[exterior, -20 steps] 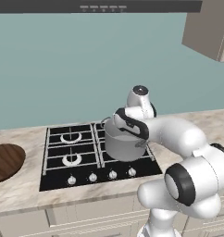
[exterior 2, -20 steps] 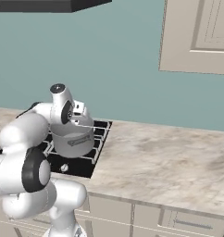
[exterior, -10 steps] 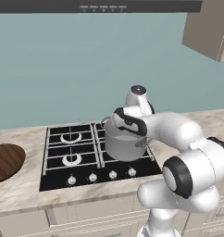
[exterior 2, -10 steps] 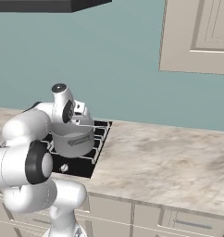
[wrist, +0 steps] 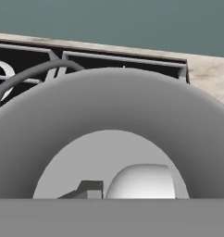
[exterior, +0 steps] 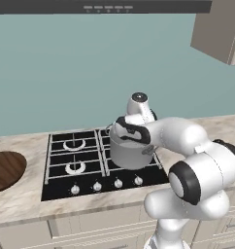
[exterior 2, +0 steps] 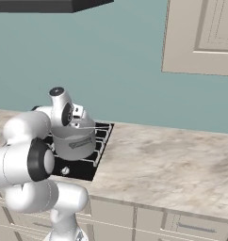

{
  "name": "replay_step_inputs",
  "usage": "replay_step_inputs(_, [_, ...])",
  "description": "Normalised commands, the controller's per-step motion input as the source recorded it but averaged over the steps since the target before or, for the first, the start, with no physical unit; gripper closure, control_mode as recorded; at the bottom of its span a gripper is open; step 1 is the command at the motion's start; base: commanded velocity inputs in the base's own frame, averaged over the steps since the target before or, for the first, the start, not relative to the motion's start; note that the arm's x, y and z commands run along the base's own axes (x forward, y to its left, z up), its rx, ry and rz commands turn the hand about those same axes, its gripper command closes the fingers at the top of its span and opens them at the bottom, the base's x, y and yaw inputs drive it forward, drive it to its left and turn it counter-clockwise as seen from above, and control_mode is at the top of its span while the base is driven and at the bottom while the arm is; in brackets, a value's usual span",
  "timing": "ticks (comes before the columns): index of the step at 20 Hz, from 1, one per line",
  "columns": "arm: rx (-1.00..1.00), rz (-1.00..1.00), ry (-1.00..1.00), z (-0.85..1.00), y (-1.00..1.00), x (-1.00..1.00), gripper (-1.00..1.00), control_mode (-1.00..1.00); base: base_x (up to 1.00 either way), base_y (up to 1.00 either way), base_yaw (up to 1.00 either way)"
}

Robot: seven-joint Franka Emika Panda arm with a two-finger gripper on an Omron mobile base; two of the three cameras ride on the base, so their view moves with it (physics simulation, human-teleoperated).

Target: Open the cabinet and move the ladle to the pot. Then close the cabinet.

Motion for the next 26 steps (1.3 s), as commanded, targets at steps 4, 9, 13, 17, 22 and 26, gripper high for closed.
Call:
replay_step_inputs(4, [0.00, 0.00, 0.00, -0.20, 0.11, 0.00, -1.00, -1.00, 0.00, 0.00, 0.00])
replay_step_inputs(9, [0.01, 0.00, 0.00, -0.06, 0.00, 0.00, -1.00, -1.00, 0.00, 0.00, 0.00])
replay_step_inputs(13, [0.01, 0.00, 0.00, 0.00, 0.00, -0.09, -1.00, -1.00, 0.00, 0.00, 0.00])
replay_step_inputs(17, [0.03, 0.00, 0.00, 0.13, 0.00, -0.35, -1.00, -1.00, 0.00, 0.00, 0.00])
replay_step_inputs(22, [0.07, 0.00, -0.04, 0.83, 0.03, -0.60, -1.00, -1.00, 0.00, 0.00, 0.00])
replay_step_inputs(26, [0.09, 0.00, -0.02, 1.00, 0.00, -0.57, -1.00, -1.00, 0.00, 0.00, 0.00])
